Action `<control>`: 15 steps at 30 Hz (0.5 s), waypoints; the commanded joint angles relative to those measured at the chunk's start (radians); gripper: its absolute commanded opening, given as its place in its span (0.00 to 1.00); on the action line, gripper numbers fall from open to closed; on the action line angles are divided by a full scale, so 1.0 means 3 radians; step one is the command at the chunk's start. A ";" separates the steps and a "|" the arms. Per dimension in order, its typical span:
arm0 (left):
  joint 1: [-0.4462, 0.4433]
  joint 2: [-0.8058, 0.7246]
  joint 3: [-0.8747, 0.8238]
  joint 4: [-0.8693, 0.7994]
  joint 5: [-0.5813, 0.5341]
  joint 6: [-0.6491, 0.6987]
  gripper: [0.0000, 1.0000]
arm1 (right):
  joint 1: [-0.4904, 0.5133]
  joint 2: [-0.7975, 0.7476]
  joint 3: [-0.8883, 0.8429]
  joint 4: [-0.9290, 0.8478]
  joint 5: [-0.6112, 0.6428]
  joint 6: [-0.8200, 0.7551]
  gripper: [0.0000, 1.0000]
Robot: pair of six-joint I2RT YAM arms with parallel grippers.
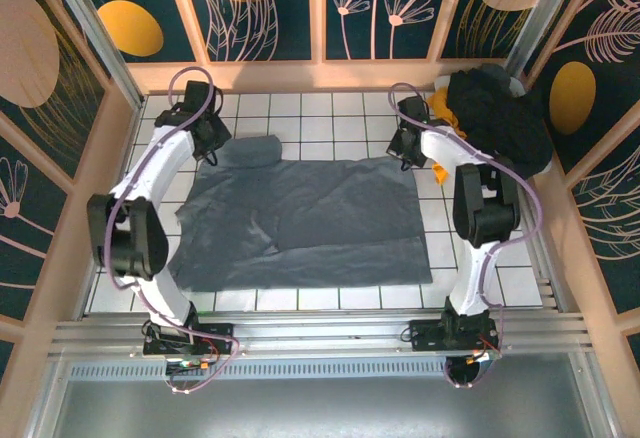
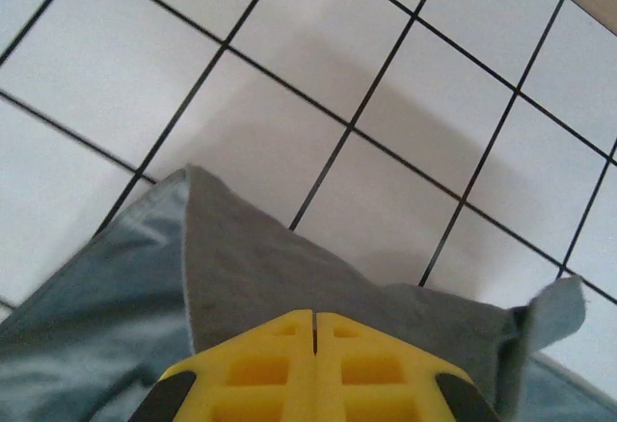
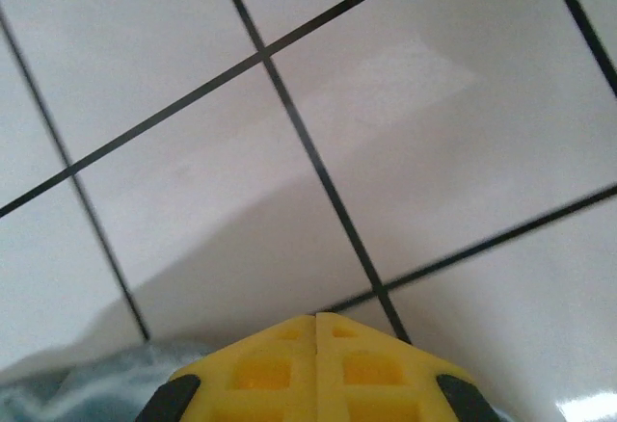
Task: Fold and stack the t-shirts
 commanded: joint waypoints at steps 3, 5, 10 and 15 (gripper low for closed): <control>0.0014 -0.0643 -0.0392 -0.0304 -0.0085 -0.0095 0.00 | 0.0092 -0.0533 -0.0474 -0.0045 0.0059 -0.0031 0.00; 0.0013 -0.0860 -0.0547 -0.0385 -0.0091 -0.0140 0.00 | 0.0119 -0.0738 -0.0696 -0.0052 0.0086 -0.0005 0.00; 0.0013 -0.1440 -0.1107 -0.0510 -0.0007 -0.0374 0.00 | 0.0165 -0.1181 -0.1279 -0.0085 0.0145 0.0063 0.00; 0.0013 -0.1889 -0.1429 -0.0646 0.0035 -0.0634 0.00 | 0.0169 -0.1486 -0.1601 -0.0169 0.0191 0.0054 0.00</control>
